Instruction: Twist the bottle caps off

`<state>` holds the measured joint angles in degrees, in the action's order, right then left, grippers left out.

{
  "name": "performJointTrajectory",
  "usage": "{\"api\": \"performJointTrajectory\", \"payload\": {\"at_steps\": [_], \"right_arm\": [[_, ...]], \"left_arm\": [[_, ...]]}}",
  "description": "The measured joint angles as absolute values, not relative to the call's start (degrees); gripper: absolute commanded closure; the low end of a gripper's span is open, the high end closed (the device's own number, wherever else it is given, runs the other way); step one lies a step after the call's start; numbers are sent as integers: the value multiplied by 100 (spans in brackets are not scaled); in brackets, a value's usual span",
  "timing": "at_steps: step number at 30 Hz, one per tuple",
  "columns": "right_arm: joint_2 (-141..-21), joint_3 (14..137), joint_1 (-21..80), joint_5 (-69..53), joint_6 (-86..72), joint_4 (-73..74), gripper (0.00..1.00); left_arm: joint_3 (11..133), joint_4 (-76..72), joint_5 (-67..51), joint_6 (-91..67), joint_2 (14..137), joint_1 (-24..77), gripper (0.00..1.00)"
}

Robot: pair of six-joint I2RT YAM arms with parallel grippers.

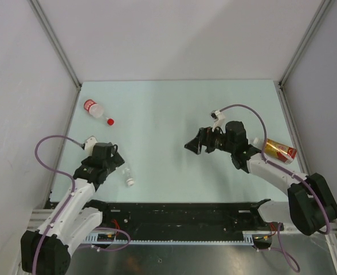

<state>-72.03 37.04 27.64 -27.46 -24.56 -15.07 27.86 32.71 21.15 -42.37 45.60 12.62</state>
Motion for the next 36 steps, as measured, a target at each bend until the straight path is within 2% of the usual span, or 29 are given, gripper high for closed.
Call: {"api": "performJointTrajectory", "payload": {"at_steps": [4,15,27,36], "right_arm": [[-7422,3704,2764,-2836,-2491,-1614,1],[-7806,3710,2792,-2926,-2700,-1835,1],[-9524,4906,3607,-2552,-2797,-1535,3],[-9708,4932,3758,-2593,-2832,-1264,1]], "left_arm": [[2786,3430,2451,-4355,4630,1446,5],[2967,3483,2746,-4351,5835,2117,2],[3048,2119,1321,-4119,5638,2187,6],[3592,1544,709,-3824,7098,2200,13]]}}
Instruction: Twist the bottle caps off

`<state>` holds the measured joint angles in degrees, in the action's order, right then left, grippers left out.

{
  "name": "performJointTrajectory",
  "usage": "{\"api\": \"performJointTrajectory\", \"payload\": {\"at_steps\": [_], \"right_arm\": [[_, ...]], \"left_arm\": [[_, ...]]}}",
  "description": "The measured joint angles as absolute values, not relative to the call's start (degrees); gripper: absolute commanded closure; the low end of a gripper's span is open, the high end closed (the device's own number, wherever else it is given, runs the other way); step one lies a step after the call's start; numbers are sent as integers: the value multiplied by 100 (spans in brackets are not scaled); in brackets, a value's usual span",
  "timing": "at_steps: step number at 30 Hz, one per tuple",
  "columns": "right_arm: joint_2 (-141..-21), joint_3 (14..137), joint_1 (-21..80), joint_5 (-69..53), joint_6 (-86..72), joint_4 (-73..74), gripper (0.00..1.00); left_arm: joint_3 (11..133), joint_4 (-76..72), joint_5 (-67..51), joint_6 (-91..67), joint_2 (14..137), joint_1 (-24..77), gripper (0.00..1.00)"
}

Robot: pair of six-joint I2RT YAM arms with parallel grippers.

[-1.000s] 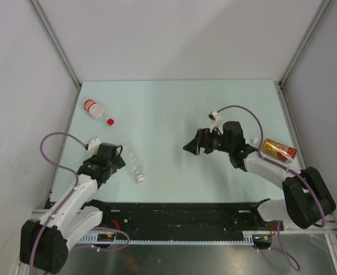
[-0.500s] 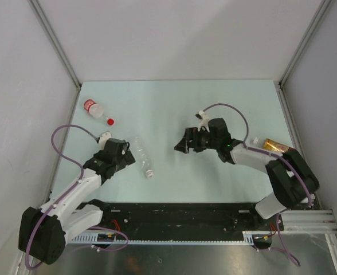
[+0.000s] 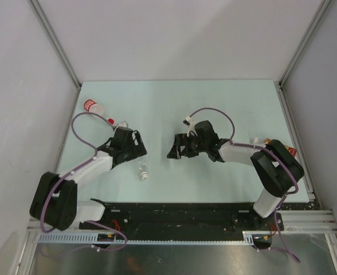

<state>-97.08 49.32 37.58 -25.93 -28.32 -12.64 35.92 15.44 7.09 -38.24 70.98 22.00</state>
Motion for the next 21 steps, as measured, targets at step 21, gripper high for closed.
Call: {"api": "performJointTrajectory", "payload": {"at_steps": [21], "right_arm": [[-8322,4932,3712,-2309,-2768,-456,1]], "left_arm": [[4152,1280,8,-3538,7157,2346,48]]}}
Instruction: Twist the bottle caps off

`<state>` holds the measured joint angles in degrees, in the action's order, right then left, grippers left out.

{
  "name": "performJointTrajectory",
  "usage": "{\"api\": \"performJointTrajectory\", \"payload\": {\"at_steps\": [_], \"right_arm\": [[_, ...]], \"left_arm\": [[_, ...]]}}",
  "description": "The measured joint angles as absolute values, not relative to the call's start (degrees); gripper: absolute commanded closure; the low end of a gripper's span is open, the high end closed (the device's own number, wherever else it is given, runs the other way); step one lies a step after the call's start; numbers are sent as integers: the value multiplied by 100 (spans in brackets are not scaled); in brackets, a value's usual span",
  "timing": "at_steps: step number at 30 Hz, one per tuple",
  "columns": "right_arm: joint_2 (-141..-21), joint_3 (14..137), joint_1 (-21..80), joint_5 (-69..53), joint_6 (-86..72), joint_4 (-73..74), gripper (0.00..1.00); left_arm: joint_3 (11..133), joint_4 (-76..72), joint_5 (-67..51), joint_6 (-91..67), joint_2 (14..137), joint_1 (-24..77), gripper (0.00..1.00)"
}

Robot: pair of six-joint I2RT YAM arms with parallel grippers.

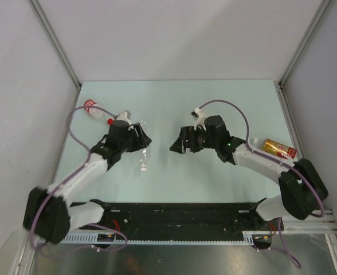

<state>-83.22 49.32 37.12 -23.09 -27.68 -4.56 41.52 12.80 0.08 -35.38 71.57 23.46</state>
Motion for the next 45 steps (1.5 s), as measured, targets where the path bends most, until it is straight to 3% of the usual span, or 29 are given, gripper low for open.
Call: {"api": "performJointTrajectory", "payload": {"at_steps": [5,11,26,36,43,45], "right_arm": [[-7655,4893,3774,-2604,-3395,-934,1],[-7188,4523,4021,-3157,-4405,-2320,1],[-7813,4392,5107,-3548,-5627,-4547,11],[-8197,4392,5282,-3400,-5854,-5245,34],[-8597,4394,5293,-3483,-6152,-6097,70],[-8670,4394,5304,-3557,-6154,-6252,84]], "left_arm": [[3927,567,-244,-3979,5076,2379,49],[2991,-867,-491,-4923,3494,2388,50],[2838,-2045,-825,-5655,3052,2506,49],[2762,-2604,-976,-5852,2936,2556,48],[2670,-2711,-1055,-5902,3035,2620,45],[2665,-2716,-1070,-5944,3037,2622,42]]}}
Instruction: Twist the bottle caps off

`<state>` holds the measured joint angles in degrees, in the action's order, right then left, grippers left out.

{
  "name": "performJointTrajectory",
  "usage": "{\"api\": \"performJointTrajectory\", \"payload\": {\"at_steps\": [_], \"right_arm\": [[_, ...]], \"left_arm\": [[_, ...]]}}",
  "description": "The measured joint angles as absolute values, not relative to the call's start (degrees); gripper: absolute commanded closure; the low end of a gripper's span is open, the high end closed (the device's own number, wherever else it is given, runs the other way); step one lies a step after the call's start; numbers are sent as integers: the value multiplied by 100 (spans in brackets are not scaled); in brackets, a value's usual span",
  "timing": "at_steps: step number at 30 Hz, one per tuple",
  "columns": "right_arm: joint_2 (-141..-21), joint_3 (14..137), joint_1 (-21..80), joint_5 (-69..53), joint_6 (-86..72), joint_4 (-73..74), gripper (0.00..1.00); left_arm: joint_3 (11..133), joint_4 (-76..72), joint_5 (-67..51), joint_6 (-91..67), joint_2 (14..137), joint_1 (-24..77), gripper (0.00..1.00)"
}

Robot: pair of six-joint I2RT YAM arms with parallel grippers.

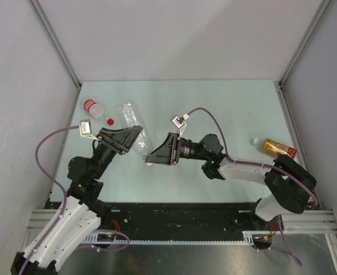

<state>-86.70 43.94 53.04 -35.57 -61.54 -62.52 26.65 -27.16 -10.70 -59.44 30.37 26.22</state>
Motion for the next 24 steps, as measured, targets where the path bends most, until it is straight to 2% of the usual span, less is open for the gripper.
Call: {"api": "performJointTrajectory", "payload": {"at_steps": [1,3,6,8,12,18,24], "right_arm": [[-8696,4394,5312,-3590,-6139,-6322,91],[-8722,4394,5321,-3640,-6119,-6420,98],[-8726,4394,5319,-3695,-6095,-6427,100],[-8724,4394,5275,-3765,-6090,-6364,100],[-8536,4394,5057,-3933,-5867,-5706,100],[-7758,4414,4235,-3966,-5212,-4152,100],[-7266,4421,3177,-3708,-4392,-2368,100]], "left_arm": [[2663,-2711,-1070,-5964,3037,2624,40],[2663,-2718,-1090,-5990,3035,2628,31],[2663,-2740,-1168,-5902,3035,2637,10],[2663,-2781,-1293,-5706,3035,2641,3],[2729,-2443,-1573,-5072,3052,2635,1],[3614,-276,-1638,-3538,3395,2633,1],[4110,1496,-1105,-2456,3387,2652,1]]}}
